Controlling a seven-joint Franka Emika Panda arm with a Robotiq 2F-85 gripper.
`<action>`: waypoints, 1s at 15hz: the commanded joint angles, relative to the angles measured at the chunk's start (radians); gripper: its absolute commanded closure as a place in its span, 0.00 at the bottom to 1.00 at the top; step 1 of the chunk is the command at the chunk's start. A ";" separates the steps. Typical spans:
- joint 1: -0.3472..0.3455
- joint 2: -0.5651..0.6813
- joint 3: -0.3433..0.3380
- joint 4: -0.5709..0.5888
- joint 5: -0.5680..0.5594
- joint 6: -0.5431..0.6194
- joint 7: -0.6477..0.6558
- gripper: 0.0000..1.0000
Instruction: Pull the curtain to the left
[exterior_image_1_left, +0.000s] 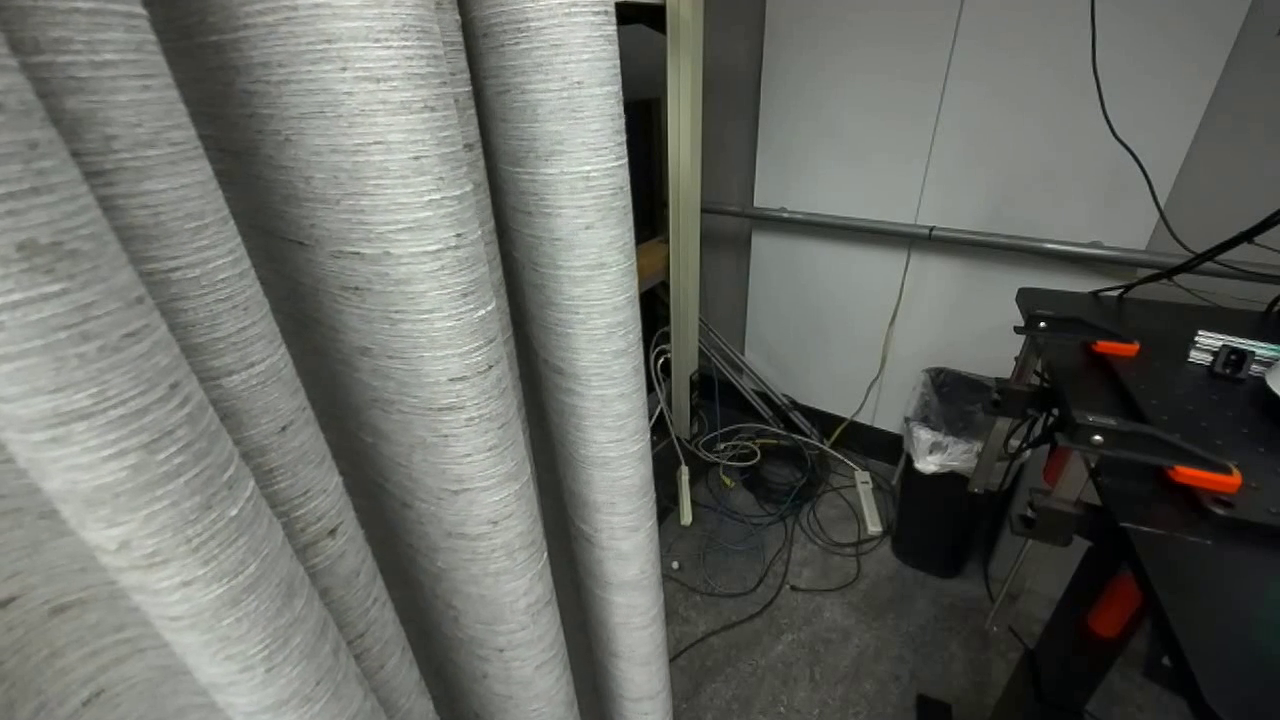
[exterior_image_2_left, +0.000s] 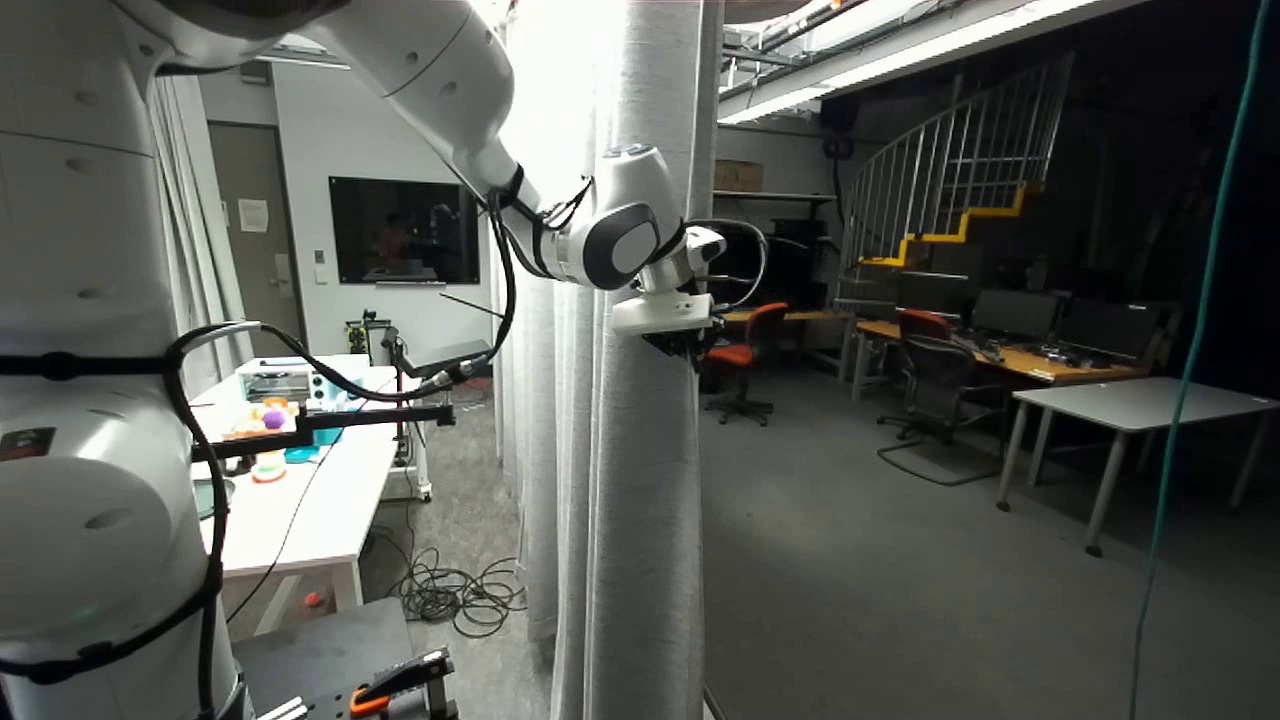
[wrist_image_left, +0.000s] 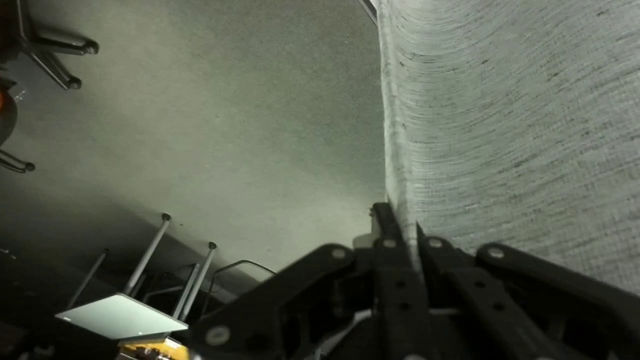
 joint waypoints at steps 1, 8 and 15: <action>0.043 0.076 0.041 0.073 -0.086 -0.016 0.063 0.99; 0.122 0.205 0.142 0.230 -0.127 -0.026 0.046 0.99; 0.258 0.328 0.221 0.379 -0.275 -0.050 0.034 0.99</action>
